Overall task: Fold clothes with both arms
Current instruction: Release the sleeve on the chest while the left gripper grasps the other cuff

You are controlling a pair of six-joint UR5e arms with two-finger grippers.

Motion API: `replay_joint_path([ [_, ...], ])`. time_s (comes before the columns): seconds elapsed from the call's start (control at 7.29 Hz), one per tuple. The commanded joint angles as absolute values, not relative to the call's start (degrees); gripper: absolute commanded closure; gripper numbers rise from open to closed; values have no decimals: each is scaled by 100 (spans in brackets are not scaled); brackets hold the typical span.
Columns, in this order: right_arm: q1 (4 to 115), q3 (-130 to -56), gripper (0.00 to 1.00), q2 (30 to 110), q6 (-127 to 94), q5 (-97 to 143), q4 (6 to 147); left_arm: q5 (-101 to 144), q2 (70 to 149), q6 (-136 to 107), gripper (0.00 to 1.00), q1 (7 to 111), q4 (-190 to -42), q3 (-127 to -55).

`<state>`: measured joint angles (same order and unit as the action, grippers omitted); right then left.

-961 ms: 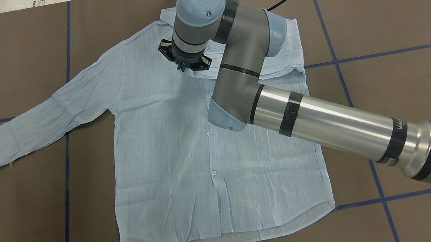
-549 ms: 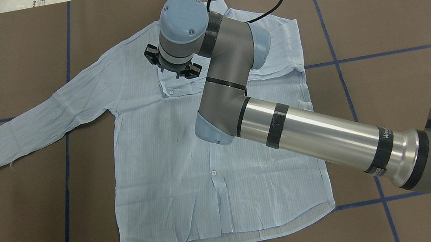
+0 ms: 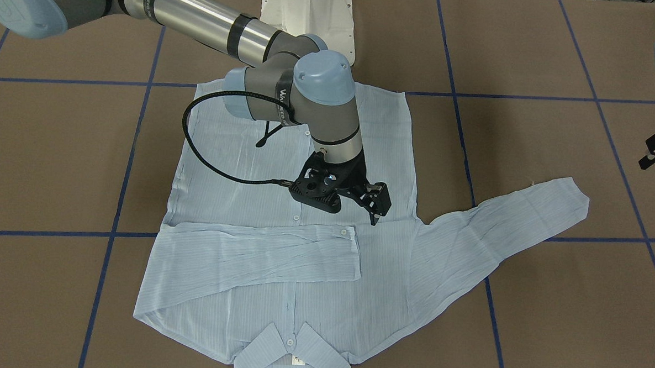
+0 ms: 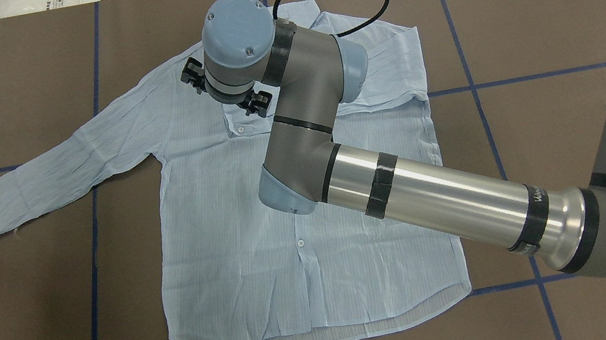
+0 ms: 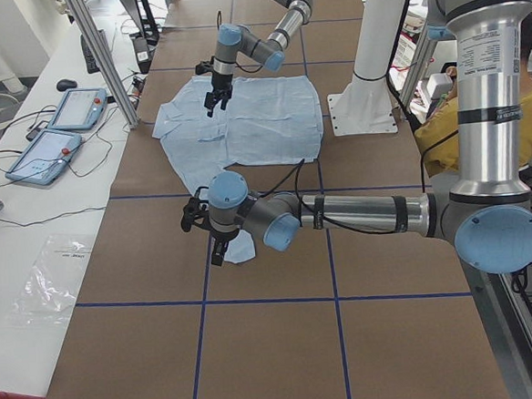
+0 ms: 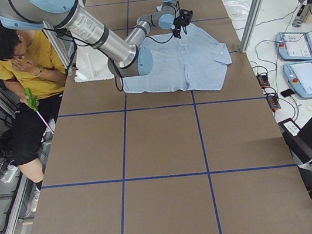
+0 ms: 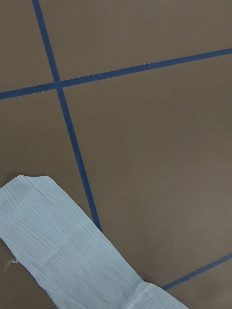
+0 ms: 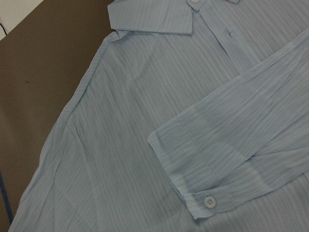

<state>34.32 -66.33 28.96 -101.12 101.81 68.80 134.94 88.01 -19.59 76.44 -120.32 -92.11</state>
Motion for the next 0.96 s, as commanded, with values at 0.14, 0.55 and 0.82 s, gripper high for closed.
replay_joint_path([
  [0.14,3804,-7749,0,3898,-10072,10448,7304,13456,9131,-2505,1,6998,-12349,-8325],
  [0.55,4069,-8367,0,4623,-9792,10784,7295,13491,9402,-2872,10,6768,-12296,-8096],
  [0.82,4104,-8367,0,4684,-9791,10784,7286,13483,9501,-2997,10,6540,-12331,-7902],
])
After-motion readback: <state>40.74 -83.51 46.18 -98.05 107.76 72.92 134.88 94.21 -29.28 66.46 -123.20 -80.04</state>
